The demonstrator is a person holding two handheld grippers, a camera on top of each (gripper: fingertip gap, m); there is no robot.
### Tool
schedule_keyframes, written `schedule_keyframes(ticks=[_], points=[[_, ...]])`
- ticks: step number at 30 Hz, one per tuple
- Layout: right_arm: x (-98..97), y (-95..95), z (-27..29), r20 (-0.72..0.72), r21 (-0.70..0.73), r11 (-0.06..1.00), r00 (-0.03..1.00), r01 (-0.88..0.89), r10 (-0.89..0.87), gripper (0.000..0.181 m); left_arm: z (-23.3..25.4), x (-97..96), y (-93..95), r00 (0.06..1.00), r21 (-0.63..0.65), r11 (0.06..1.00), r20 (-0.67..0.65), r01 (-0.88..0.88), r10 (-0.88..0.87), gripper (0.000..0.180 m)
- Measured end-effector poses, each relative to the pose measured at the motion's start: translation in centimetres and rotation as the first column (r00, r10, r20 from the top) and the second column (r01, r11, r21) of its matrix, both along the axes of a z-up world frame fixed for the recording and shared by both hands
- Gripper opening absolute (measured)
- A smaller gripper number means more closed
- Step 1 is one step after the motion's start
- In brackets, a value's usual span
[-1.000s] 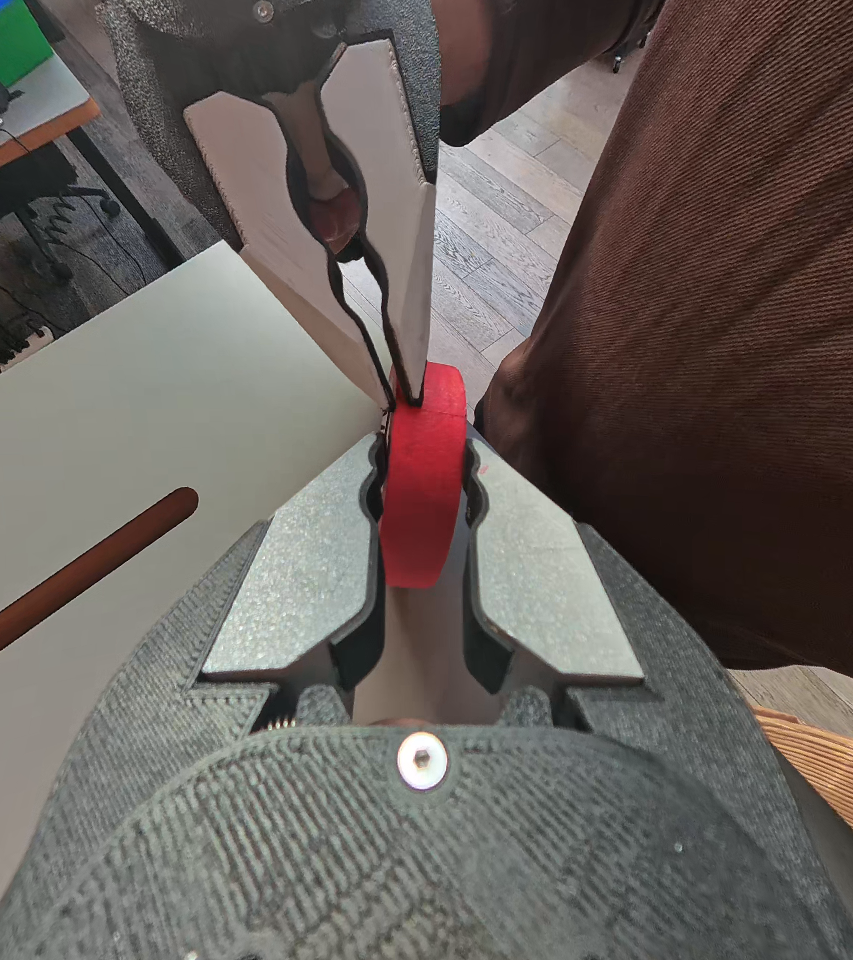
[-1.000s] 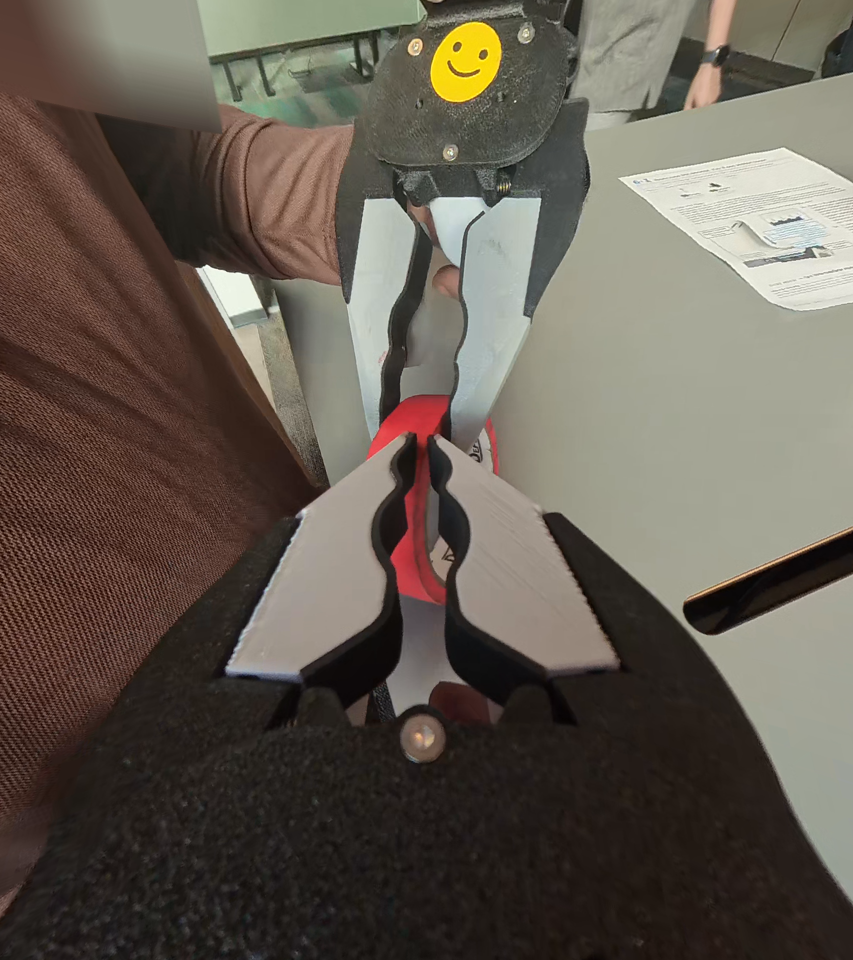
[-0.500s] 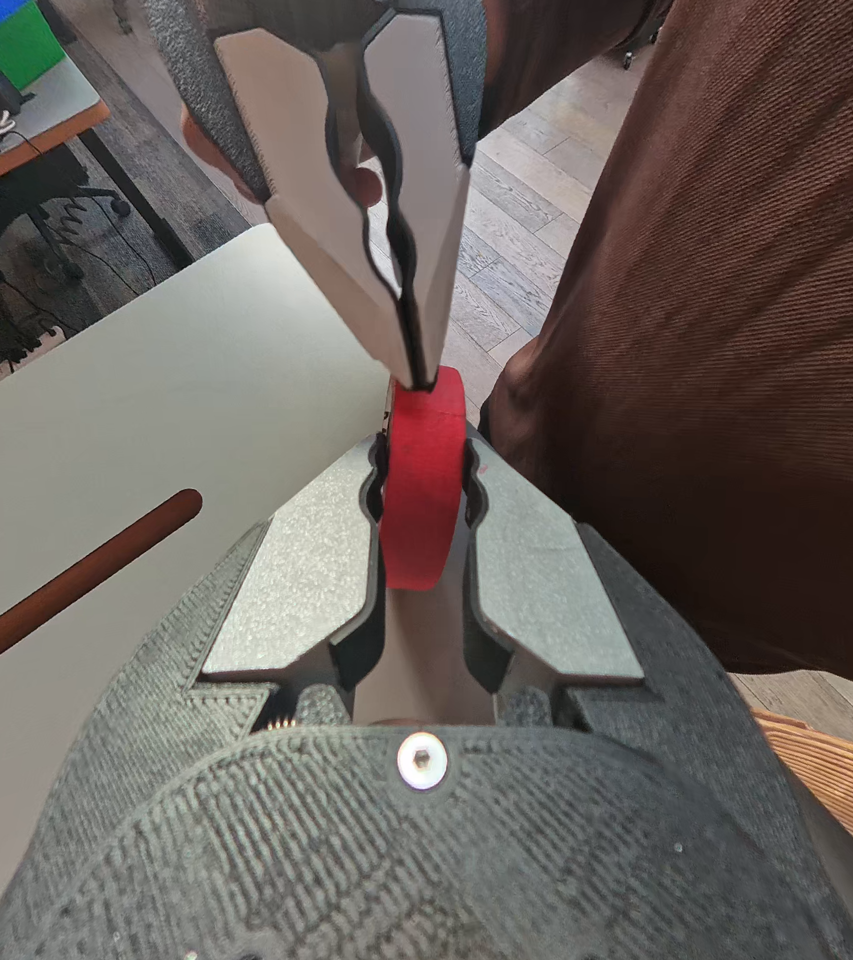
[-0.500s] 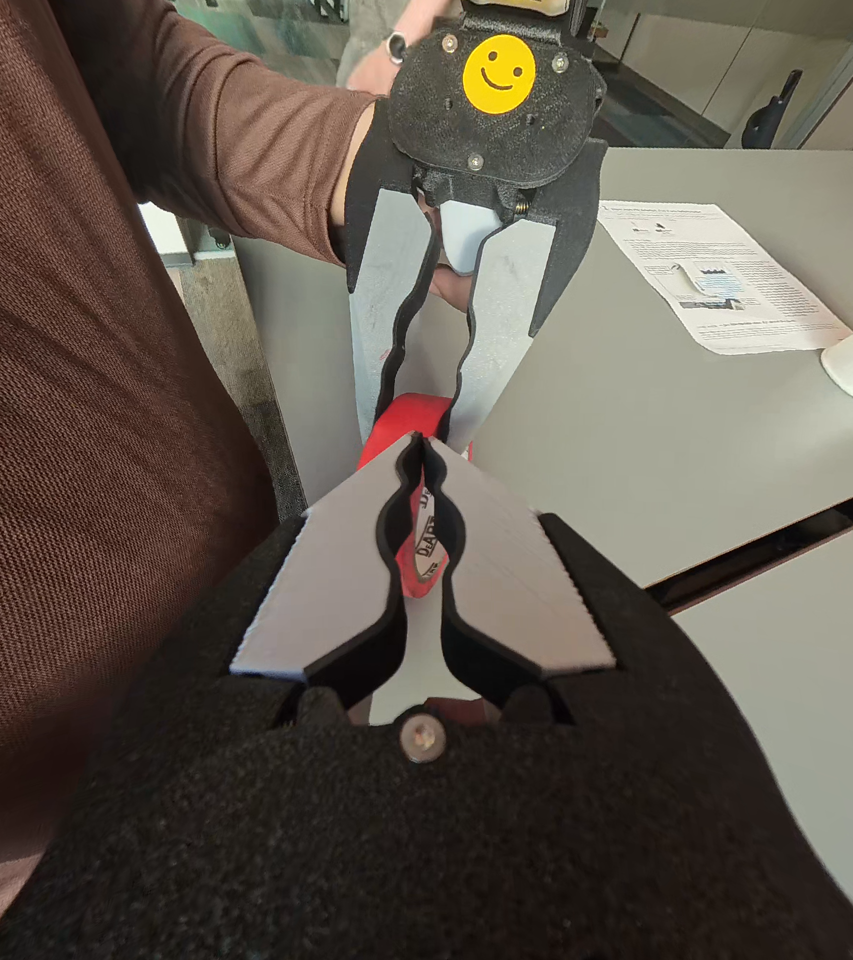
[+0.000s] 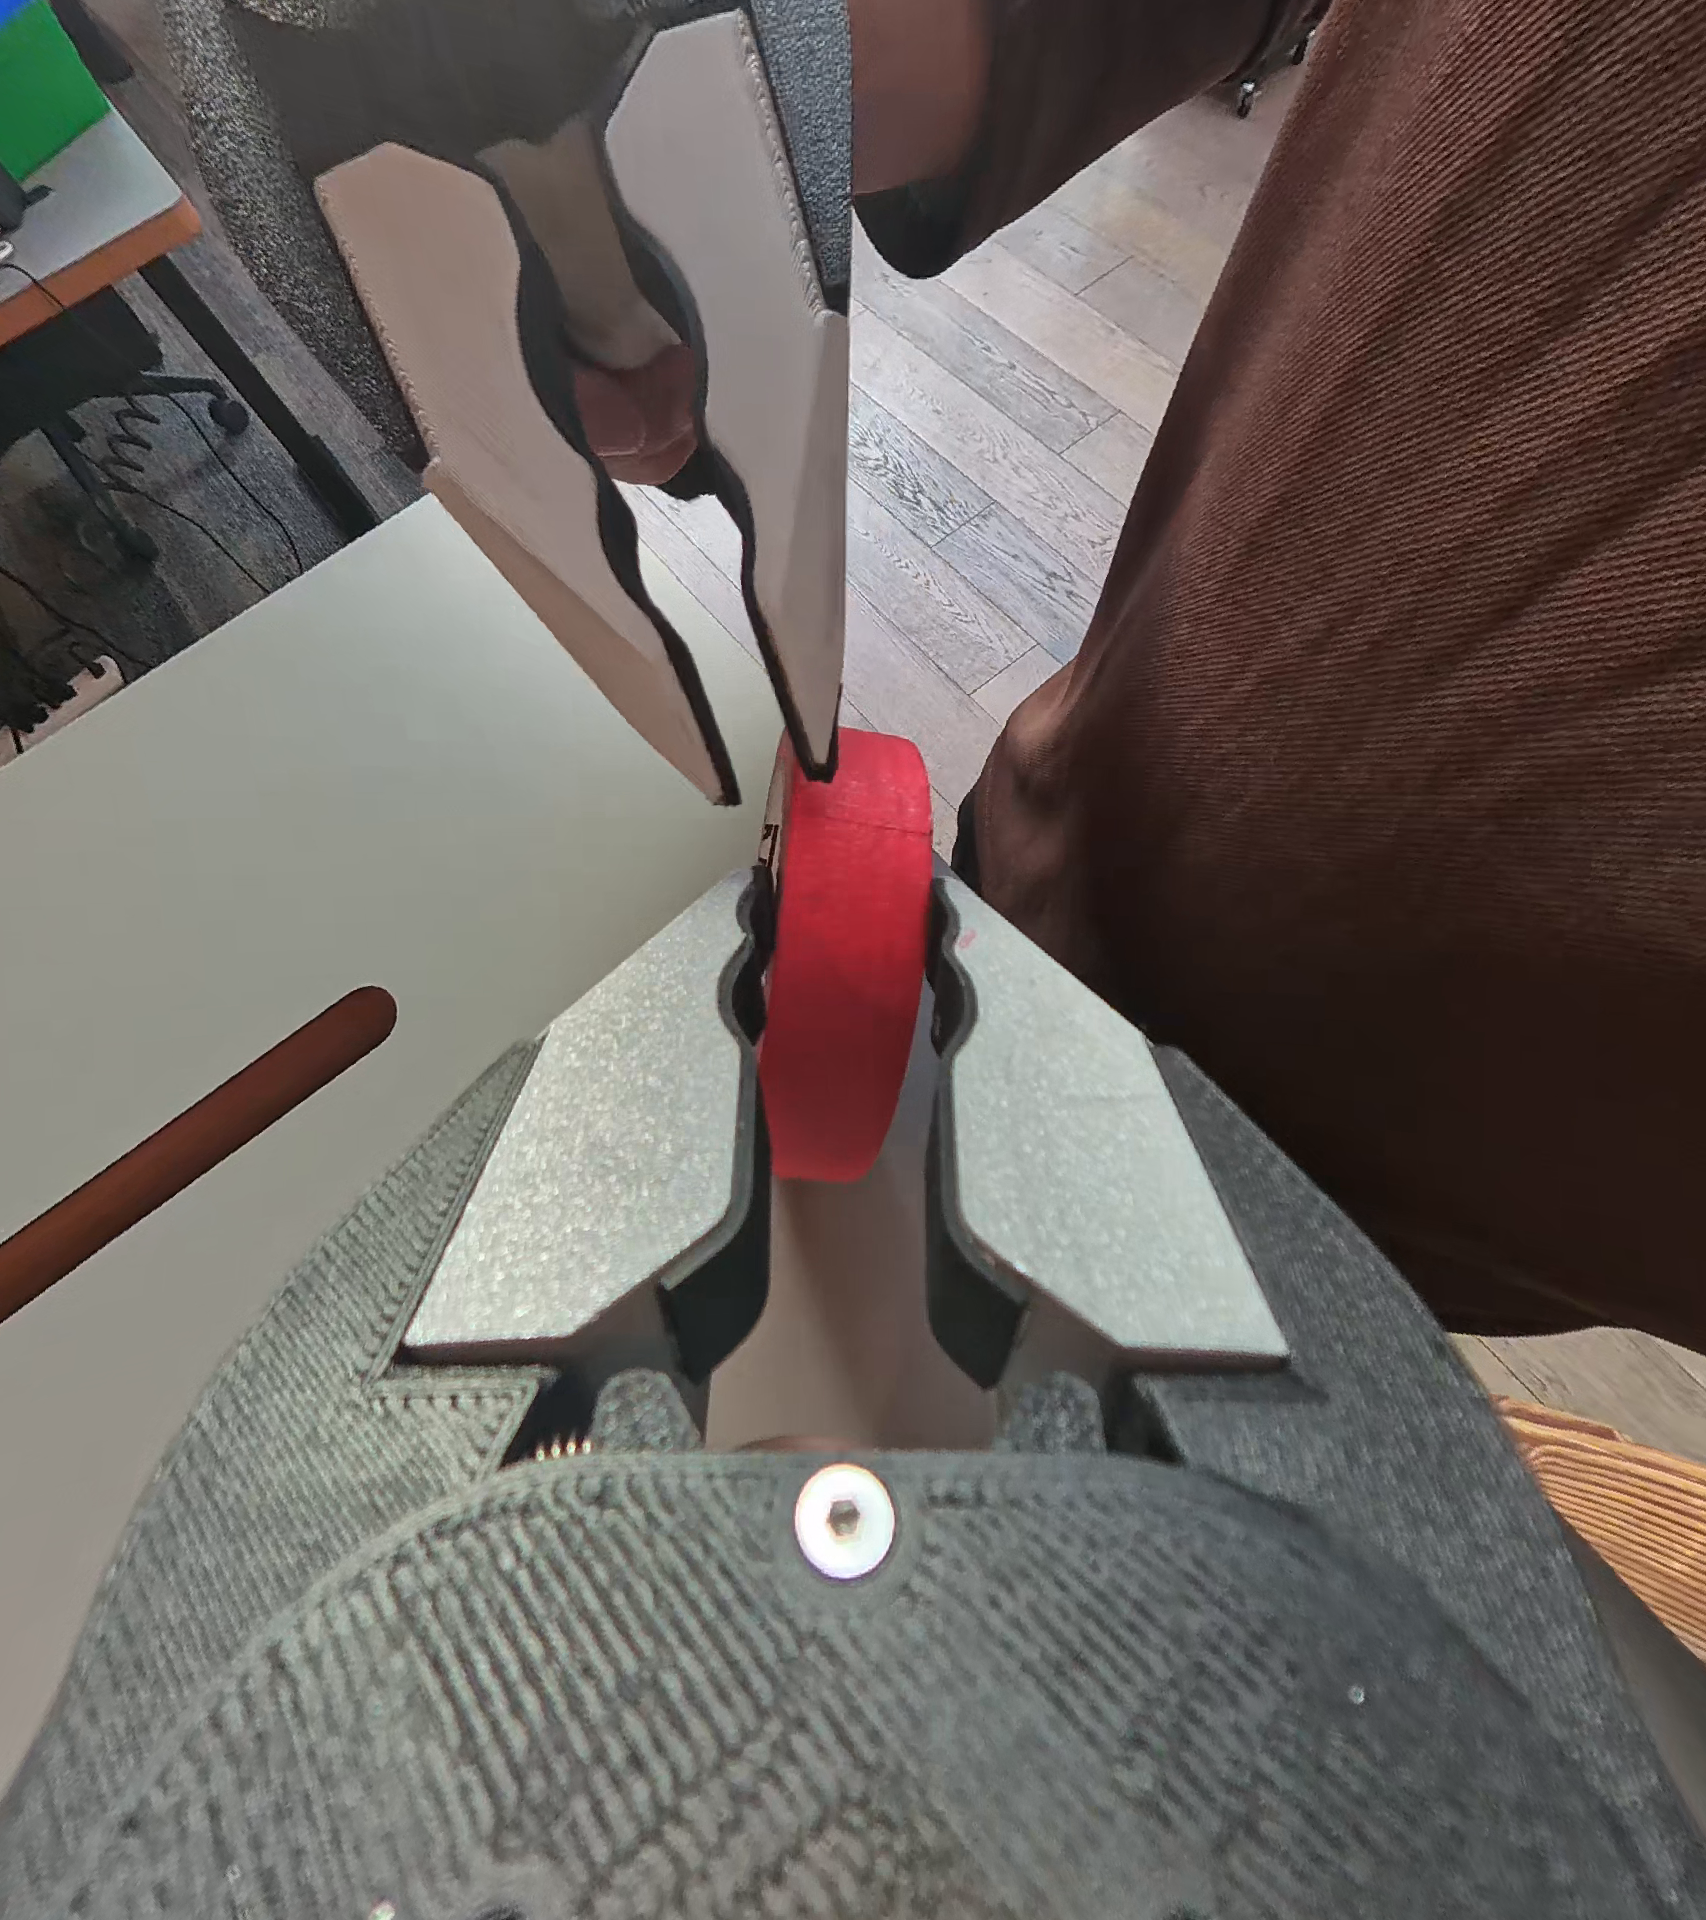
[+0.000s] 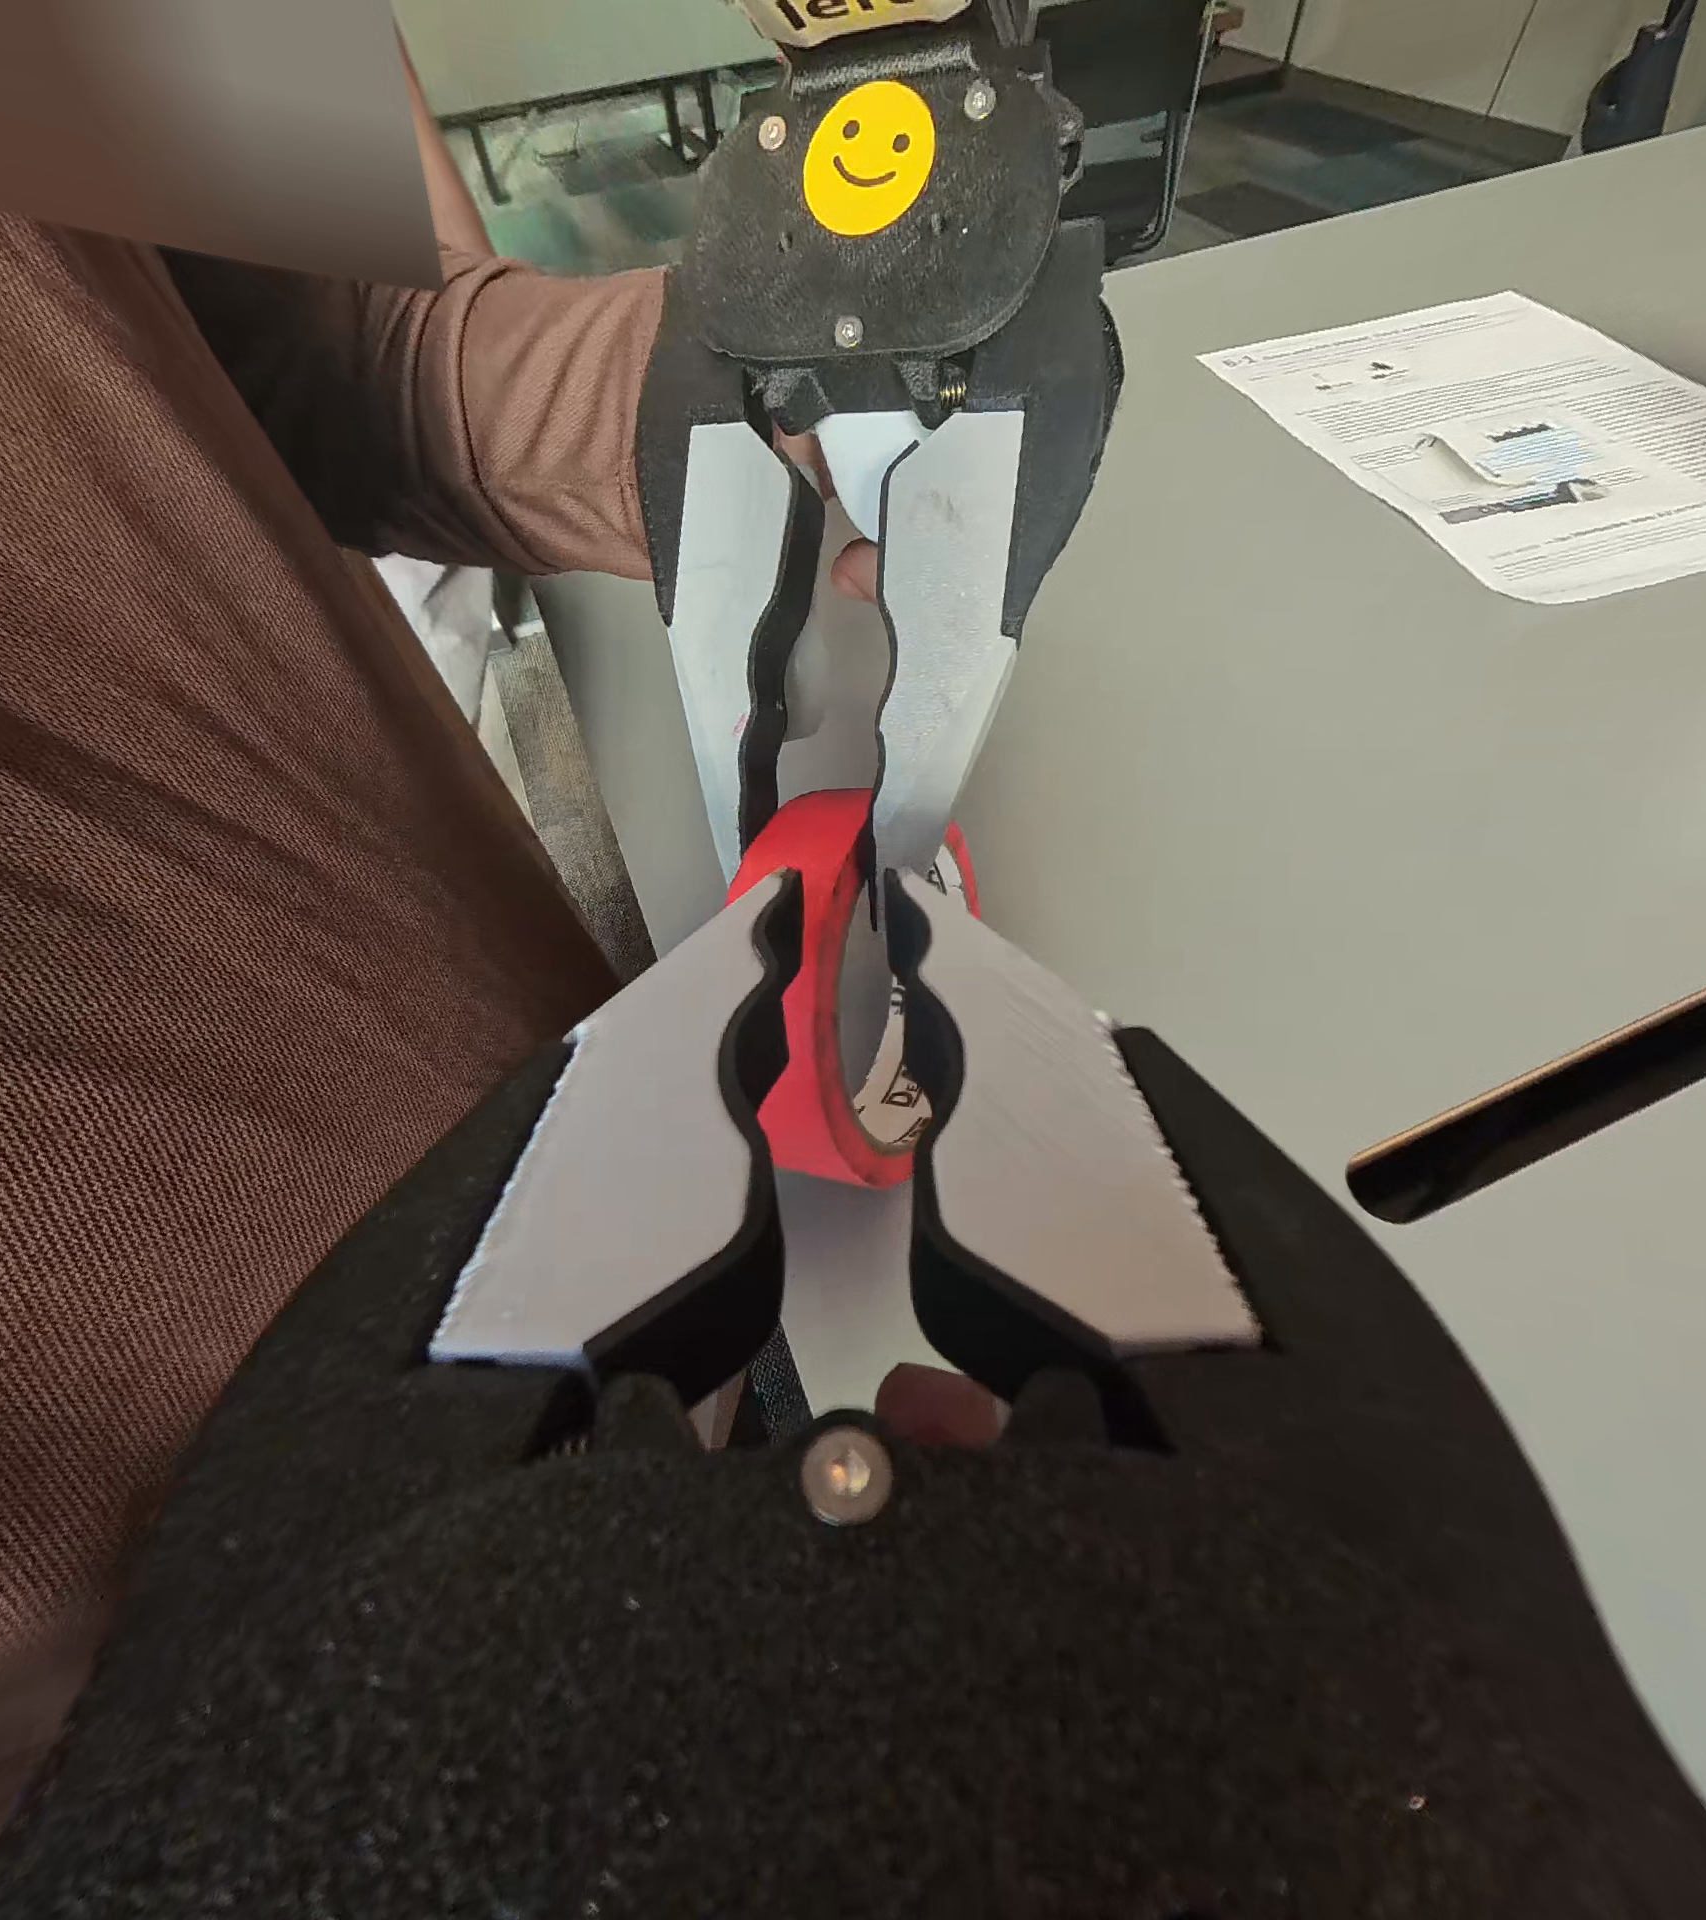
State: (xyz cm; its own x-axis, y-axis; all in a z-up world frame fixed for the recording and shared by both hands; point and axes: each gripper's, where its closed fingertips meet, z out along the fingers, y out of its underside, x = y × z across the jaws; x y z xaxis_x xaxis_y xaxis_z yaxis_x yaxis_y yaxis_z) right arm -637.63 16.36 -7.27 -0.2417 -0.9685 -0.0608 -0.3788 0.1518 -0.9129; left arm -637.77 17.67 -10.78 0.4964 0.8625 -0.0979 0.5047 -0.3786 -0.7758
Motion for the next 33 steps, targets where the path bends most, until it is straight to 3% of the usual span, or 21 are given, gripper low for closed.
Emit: schedule_keyframes(ticks=[4, 16, 24, 33], points=[[0.4, 0.4, -0.4, -0.009, 0.016, 0.999, 0.999, -0.031, 0.031, 0.000, 0.0, 0.0, 0.1, 1.000, -0.008, 1.000, 0.001, 0.005, -0.005, 0.028], [0.4, 0.8, -0.6, -0.015, 0.116, 0.991, 0.998, -0.059, 0.061, 0.002, 0.0, 0.1, 0.3, 1.000, -0.013, 1.000, 0.001, 0.023, -0.023, 0.028], [0.6, 0.9, -0.4, -0.100, -0.056, 0.997, 0.994, -0.050, 0.044, 0.000, 0.2, 0.2, 0.3, 0.999, 0.050, 0.998, -0.011, 0.036, -0.035, 0.029], [0.3, 2.2, -0.7, -0.220, -0.147, 0.979, 0.970, -0.138, 0.103, 0.000, 0.2, 0.0, 0.2, 1.000, 0.010, 1.000, -0.009, 0.028, -0.027, 0.028]])
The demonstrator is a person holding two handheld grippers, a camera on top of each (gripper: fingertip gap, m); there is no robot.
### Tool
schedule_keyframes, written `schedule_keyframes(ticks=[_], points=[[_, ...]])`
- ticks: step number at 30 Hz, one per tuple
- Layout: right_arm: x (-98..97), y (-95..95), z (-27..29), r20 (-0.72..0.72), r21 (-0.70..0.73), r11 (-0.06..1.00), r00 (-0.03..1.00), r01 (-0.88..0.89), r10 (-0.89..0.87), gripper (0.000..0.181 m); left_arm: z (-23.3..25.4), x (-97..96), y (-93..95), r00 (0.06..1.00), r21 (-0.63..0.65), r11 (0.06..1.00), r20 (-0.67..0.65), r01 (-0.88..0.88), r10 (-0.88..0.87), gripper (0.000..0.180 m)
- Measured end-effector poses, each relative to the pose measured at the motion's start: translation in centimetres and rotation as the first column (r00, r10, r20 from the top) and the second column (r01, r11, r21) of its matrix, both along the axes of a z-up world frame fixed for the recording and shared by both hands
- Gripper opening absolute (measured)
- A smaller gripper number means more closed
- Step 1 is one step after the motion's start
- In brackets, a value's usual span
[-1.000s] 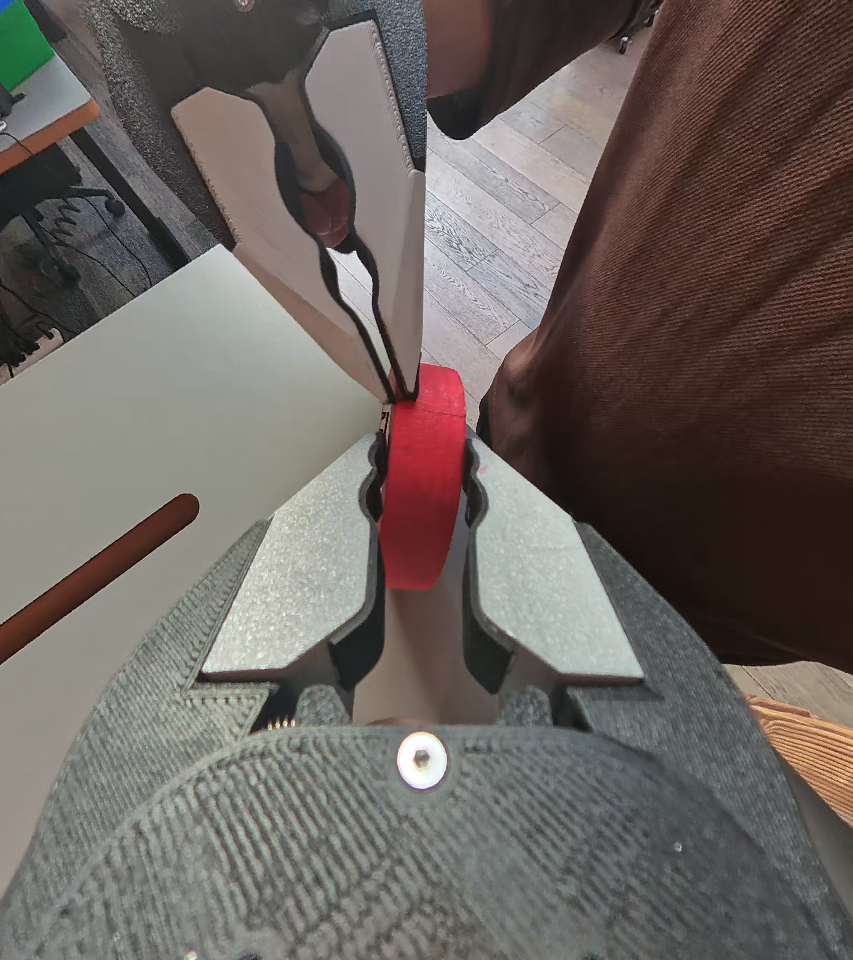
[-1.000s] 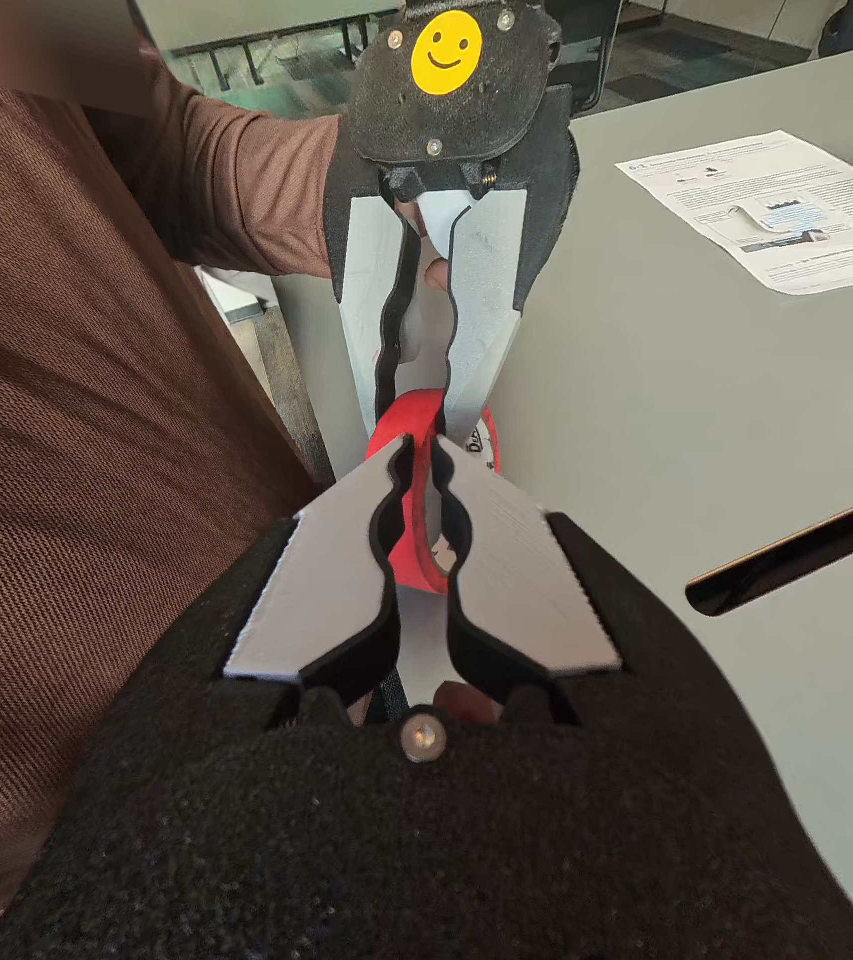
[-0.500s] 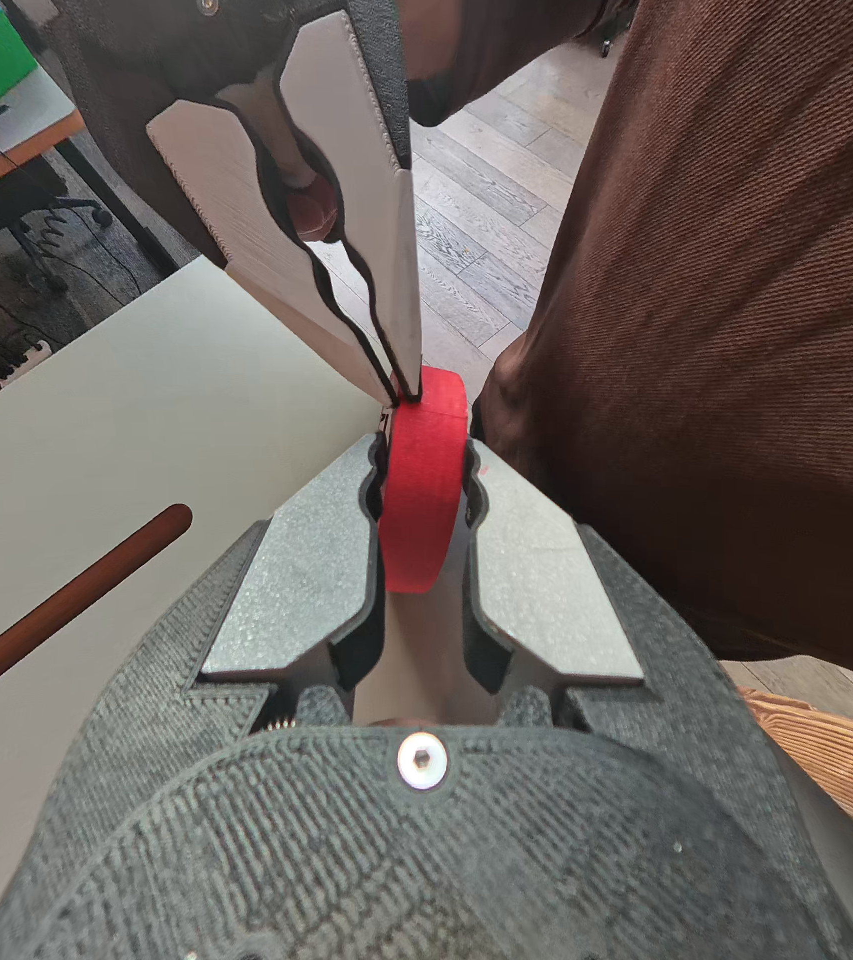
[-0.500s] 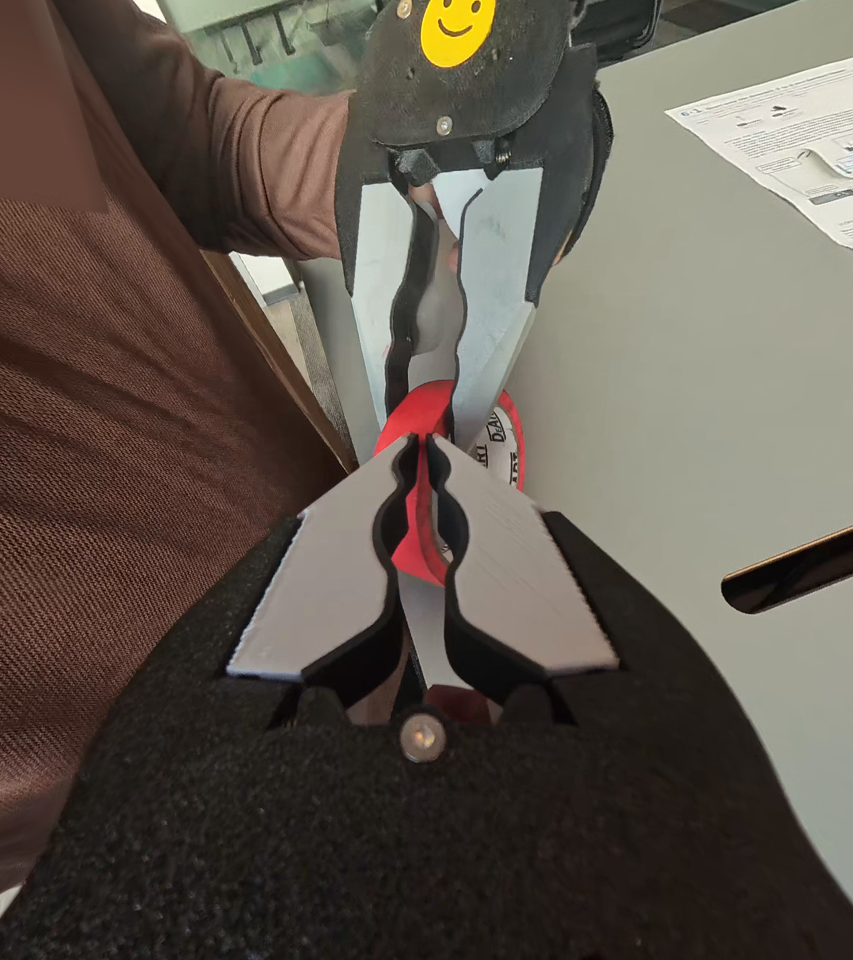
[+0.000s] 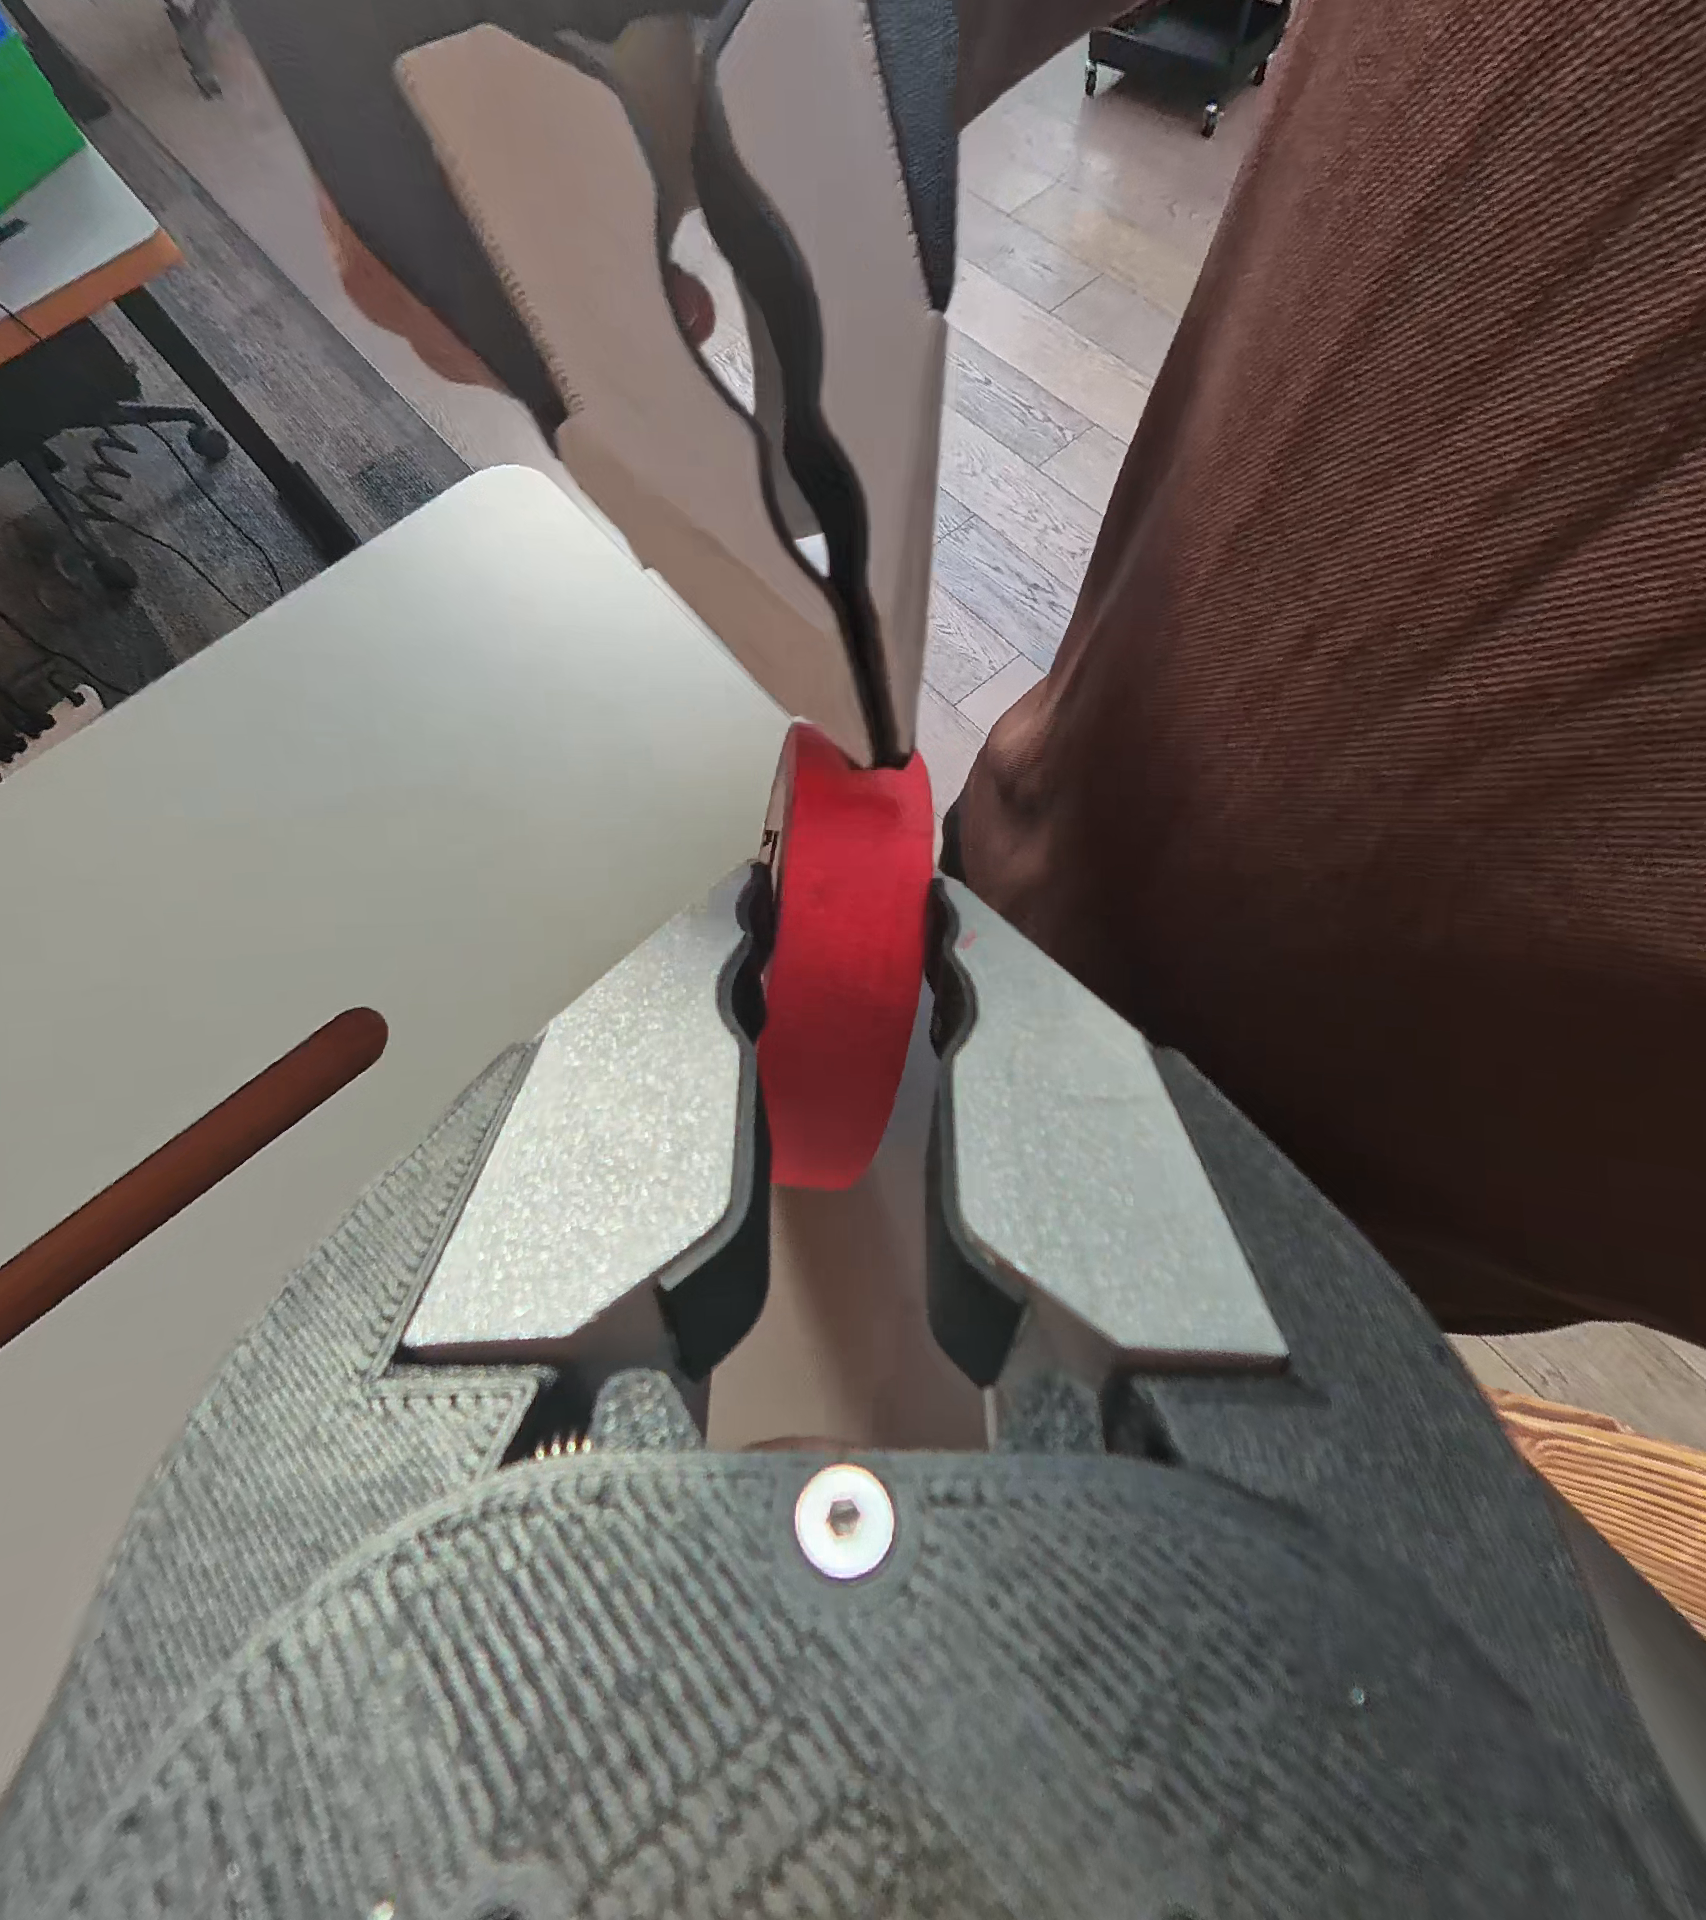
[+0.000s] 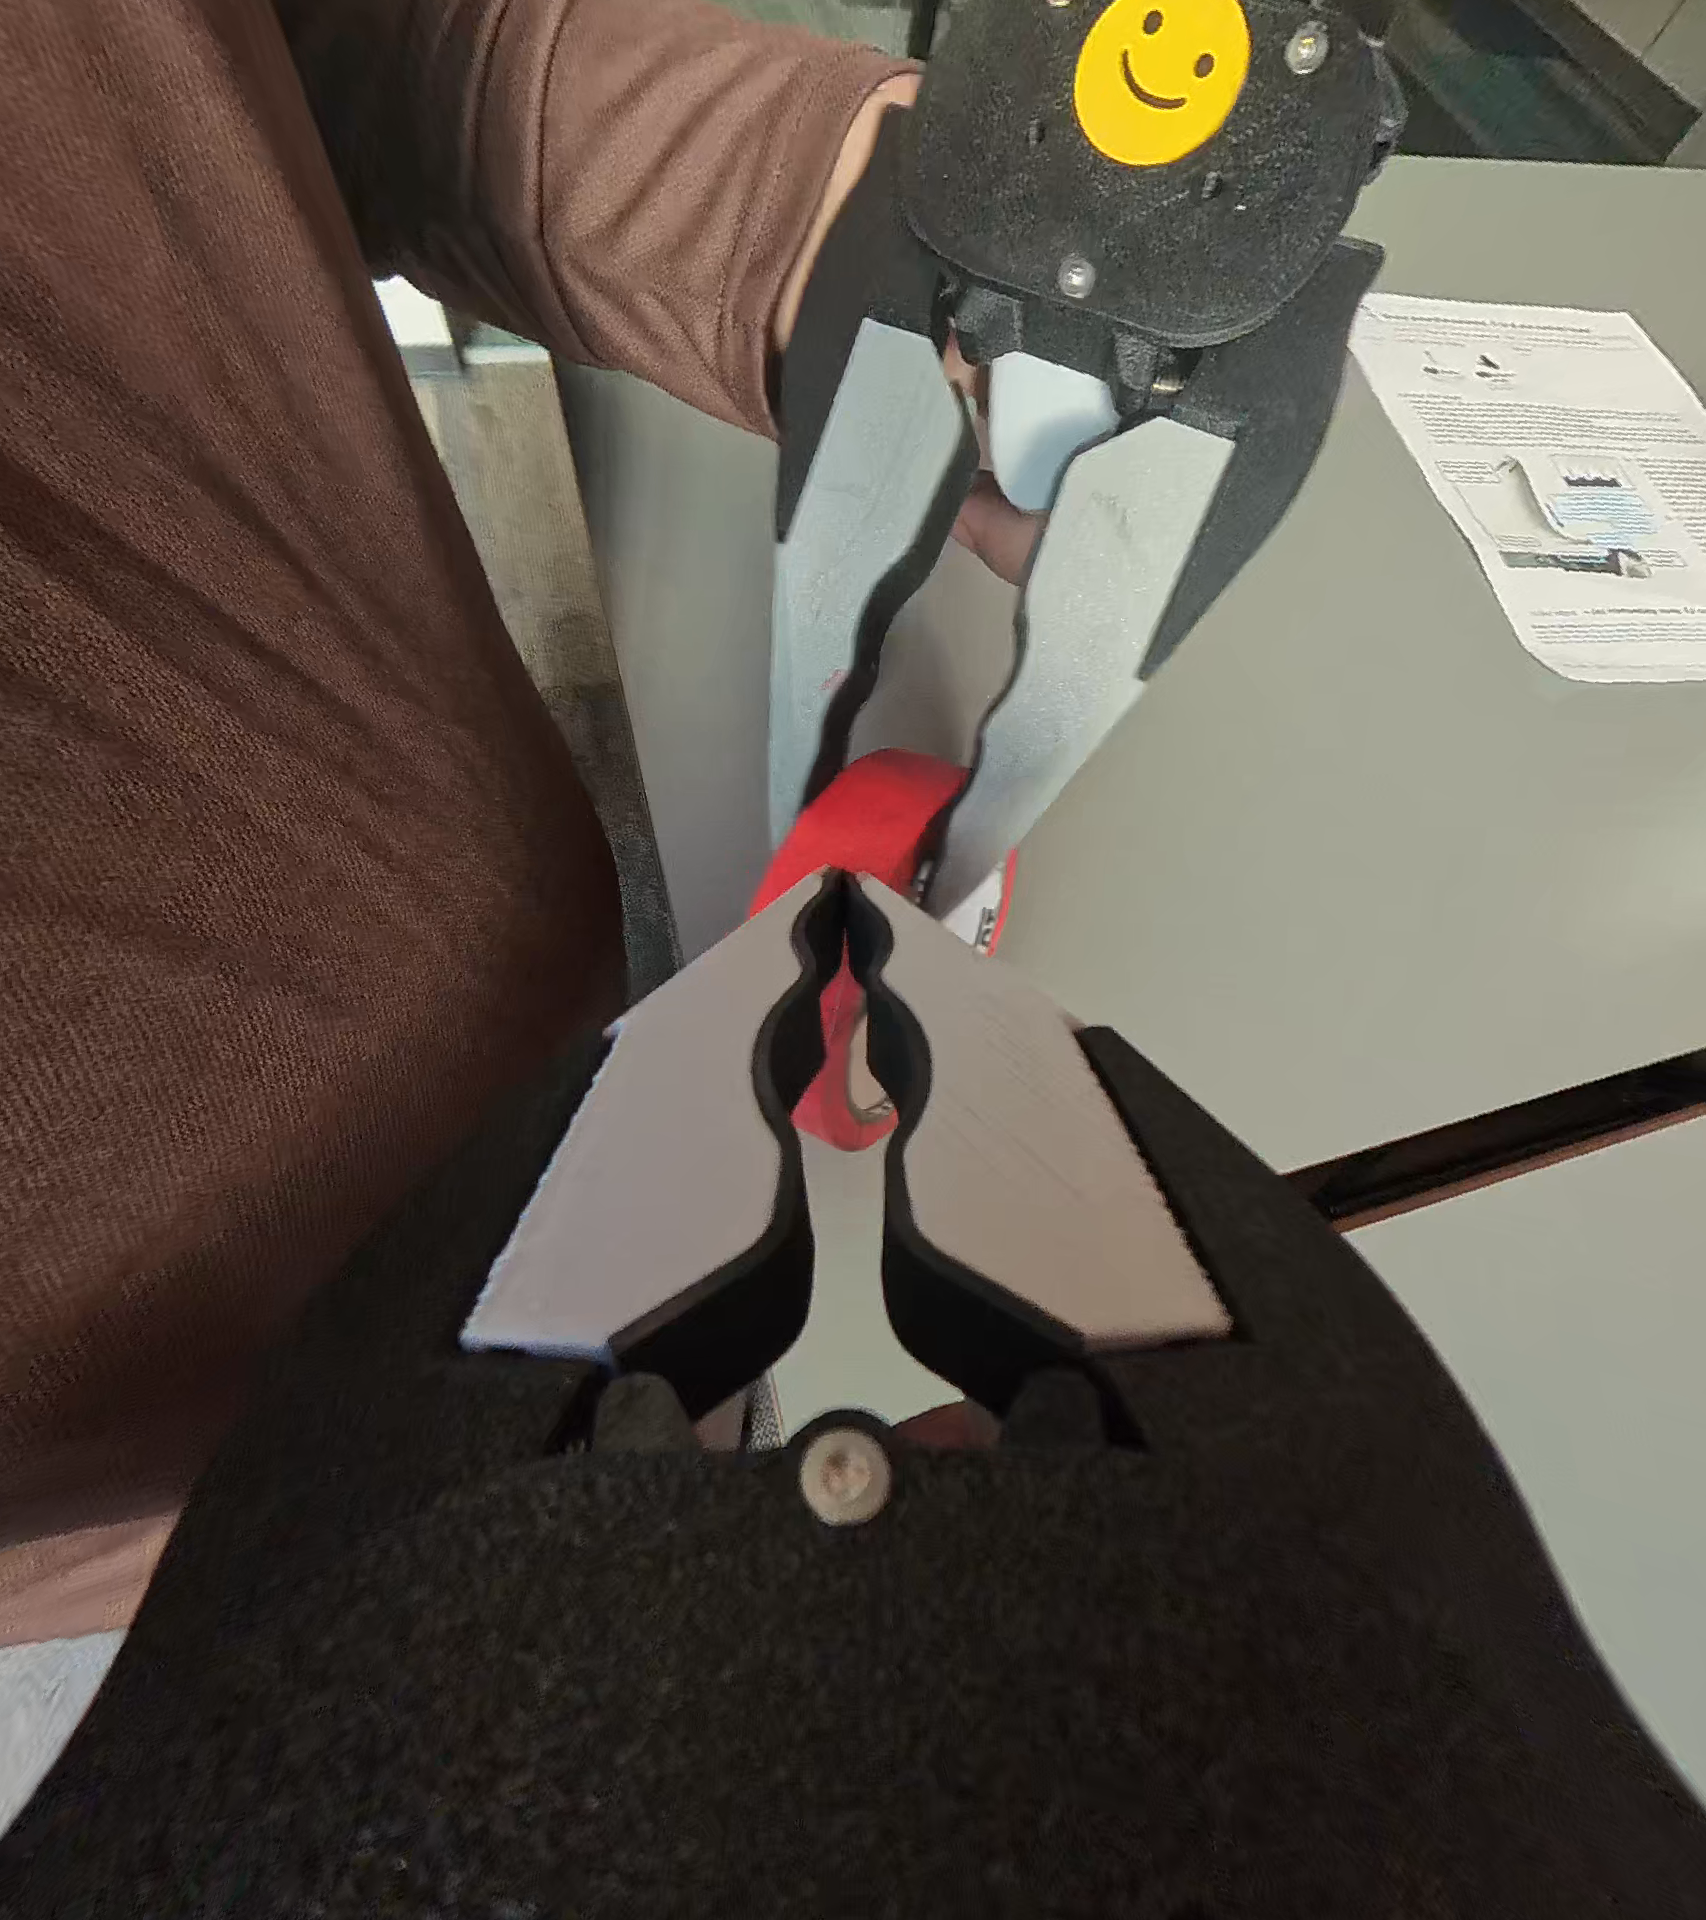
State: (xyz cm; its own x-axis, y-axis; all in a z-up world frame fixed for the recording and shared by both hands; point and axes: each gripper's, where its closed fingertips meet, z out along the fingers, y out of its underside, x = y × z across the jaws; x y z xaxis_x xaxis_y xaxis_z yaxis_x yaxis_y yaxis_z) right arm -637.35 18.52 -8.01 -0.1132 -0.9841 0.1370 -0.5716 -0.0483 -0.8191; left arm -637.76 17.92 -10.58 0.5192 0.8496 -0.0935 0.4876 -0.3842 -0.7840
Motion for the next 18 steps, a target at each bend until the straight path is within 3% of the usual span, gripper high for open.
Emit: schedule_keyframes(ticks=[3, 9, 13, 18], points=[[-0.1, 0.3, -0.5, -0.031, -0.002, 1.000, 0.999, 0.013, -0.013, 0.000, 0.1, 0.3, -0.3, 1.000, 0.005, 1.000, 0.007, 0.001, -0.001, 0.028], [-1.0, -1.5, 0.9, 0.041, 0.086, 0.990, 0.992, 0.113, -0.117, 0.000, -0.1, 0.1, 0.0, 1.000, -0.004, 1.000, 0.007, 0.012, -0.011, 0.028], [-0.5, -1.2, 0.4, -0.002, 0.092, 0.992, 0.996, 0.090, -0.090, 0.008, 0.0, -0.2, 0.1, 1.000, 0.000, 1.000, 0.002, 0.015, -0.015, 0.028], [-0.2, -0.8, -0.1, -0.011, 0.111, 0.993, 0.999, 0.049, -0.048, 0.004, -0.2, -0.2, 0.3, 1.000, -0.006, 1.000, 0.006, 0.025, -0.025, 0.029]])
